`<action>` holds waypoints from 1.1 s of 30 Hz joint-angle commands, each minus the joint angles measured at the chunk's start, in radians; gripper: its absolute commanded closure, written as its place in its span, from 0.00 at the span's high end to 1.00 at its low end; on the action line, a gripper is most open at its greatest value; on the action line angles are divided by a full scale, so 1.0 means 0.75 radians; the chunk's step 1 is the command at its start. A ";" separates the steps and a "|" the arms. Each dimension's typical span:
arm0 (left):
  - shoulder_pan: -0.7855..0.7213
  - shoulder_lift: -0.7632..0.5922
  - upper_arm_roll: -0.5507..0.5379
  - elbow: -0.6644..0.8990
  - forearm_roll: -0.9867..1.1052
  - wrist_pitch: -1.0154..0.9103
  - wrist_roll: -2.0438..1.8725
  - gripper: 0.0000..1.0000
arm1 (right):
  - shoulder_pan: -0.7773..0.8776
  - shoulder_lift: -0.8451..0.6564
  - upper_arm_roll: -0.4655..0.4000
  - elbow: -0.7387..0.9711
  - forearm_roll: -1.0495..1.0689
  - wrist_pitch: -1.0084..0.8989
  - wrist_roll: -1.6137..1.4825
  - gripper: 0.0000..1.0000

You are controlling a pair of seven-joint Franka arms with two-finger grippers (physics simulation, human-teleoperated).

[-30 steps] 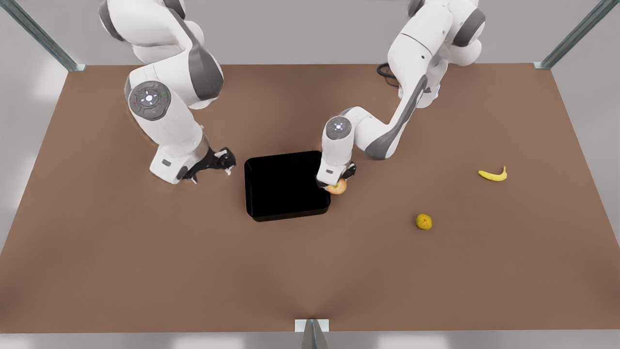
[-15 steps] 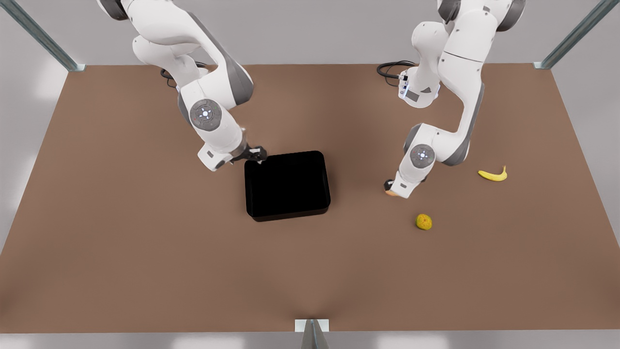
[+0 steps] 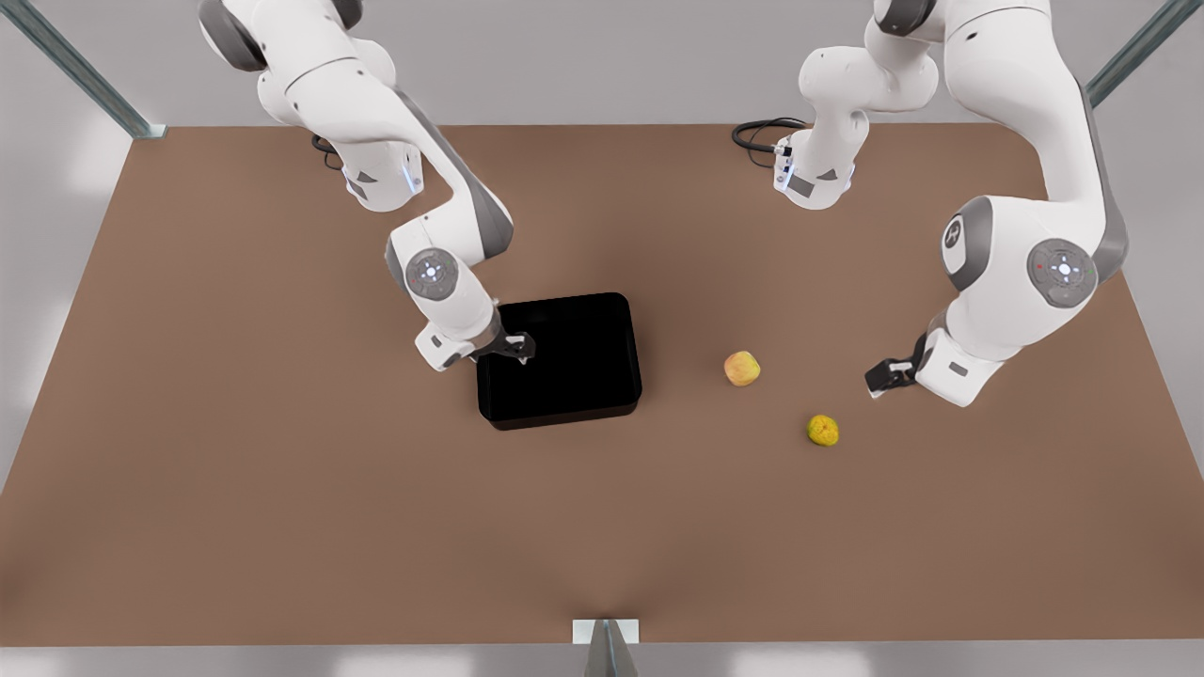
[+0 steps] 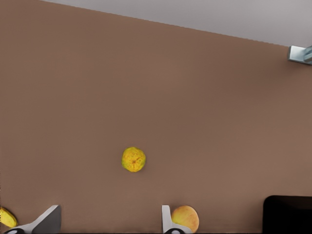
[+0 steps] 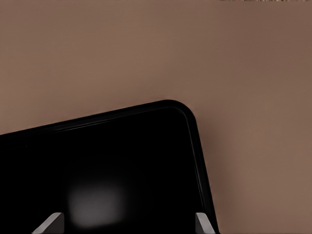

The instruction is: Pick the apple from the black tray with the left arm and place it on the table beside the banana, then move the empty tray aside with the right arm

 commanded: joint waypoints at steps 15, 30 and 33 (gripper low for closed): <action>0.000 0.010 -0.001 0.012 -0.006 -0.111 0.390 1.00 | 0.002 0.035 -0.069 -0.185 0.008 0.191 -0.538 1.00; 0.003 0.012 -0.001 0.012 -0.004 -0.109 0.390 1.00 | -0.002 0.158 -0.077 -0.241 0.049 0.243 -0.523 0.78; 0.003 0.012 0.001 0.012 -0.004 -0.109 0.390 1.00 | -0.004 0.156 -0.077 -0.239 0.049 0.236 -0.527 0.53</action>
